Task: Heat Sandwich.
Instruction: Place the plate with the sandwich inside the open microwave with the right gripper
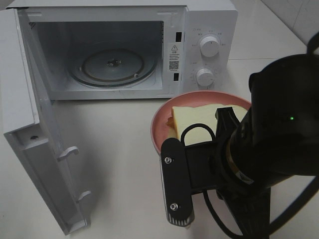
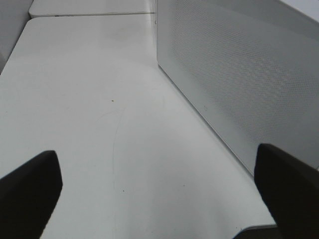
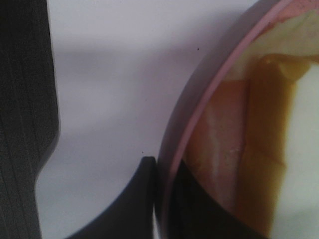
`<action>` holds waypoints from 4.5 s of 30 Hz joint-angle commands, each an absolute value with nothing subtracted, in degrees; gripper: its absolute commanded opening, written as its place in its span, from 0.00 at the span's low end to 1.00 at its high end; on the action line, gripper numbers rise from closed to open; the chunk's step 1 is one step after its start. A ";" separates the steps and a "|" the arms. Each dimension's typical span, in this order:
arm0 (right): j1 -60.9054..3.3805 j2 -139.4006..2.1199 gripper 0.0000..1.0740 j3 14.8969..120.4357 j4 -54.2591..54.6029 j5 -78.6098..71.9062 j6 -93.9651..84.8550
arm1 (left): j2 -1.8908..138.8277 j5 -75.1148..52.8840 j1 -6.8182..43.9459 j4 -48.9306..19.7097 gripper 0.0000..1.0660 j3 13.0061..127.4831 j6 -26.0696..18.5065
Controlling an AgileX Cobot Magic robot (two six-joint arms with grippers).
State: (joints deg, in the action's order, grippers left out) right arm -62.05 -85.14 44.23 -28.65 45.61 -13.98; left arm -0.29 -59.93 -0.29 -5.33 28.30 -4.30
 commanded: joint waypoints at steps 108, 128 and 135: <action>-47.04 -114.82 0.00 86.40 -15.81 35.12 -65.37 | -1.20 -59.47 -0.34 -5.27 0.92 28.19 -4.24; -47.27 -125.59 0.00 101.41 -17.88 40.45 -58.67 | -1.20 -59.47 -0.34 -5.27 0.92 28.19 -4.24; -47.50 -130.46 0.00 110.58 -20.91 44.18 -50.94 | -1.20 -59.47 -0.34 -5.27 0.92 28.19 -4.24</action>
State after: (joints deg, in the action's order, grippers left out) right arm -47.33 -129.37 107.54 -19.19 43.89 -53.63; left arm -0.29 -59.93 -0.29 -5.33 28.30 -4.41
